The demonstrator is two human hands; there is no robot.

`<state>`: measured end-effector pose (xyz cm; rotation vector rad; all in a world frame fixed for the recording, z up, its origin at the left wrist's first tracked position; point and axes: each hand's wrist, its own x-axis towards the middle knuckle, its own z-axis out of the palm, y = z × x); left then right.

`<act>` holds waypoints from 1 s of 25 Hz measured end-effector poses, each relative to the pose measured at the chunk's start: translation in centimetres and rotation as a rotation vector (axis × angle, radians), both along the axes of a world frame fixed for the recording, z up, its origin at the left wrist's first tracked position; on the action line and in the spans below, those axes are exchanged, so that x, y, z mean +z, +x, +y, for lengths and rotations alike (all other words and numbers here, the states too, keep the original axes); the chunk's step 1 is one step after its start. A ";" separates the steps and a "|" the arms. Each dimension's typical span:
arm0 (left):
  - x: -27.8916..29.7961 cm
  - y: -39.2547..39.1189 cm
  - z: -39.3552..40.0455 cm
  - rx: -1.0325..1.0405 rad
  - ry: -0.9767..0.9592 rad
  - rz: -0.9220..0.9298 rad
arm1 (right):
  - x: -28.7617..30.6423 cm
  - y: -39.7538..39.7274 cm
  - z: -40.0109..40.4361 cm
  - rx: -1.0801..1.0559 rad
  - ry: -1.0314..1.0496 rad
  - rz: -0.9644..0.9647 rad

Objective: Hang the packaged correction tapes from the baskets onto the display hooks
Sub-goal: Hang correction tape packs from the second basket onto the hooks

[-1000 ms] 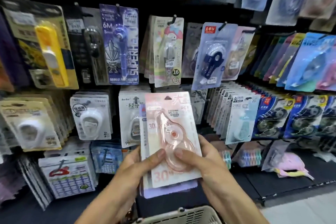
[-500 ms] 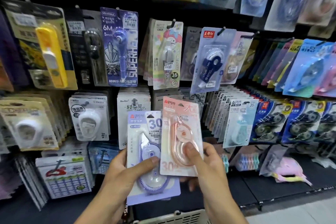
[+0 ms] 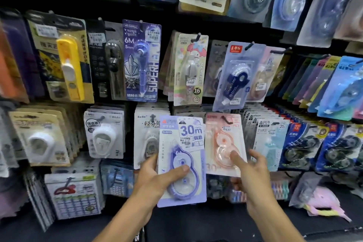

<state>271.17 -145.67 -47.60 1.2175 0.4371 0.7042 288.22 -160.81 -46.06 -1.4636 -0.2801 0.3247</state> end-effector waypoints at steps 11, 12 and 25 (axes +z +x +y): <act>-0.1 0.8 0.3 -0.053 0.007 -0.133 | -1.6 -5.3 2.4 0.303 0.136 -0.092; -0.1 0.7 0.5 -0.038 0.008 -0.152 | -1.3 -5.0 2.2 0.250 0.150 -0.074; -0.1 -0.2 1.5 0.080 -0.117 -0.247 | -2.5 -3.7 -2.9 -0.228 0.316 -0.155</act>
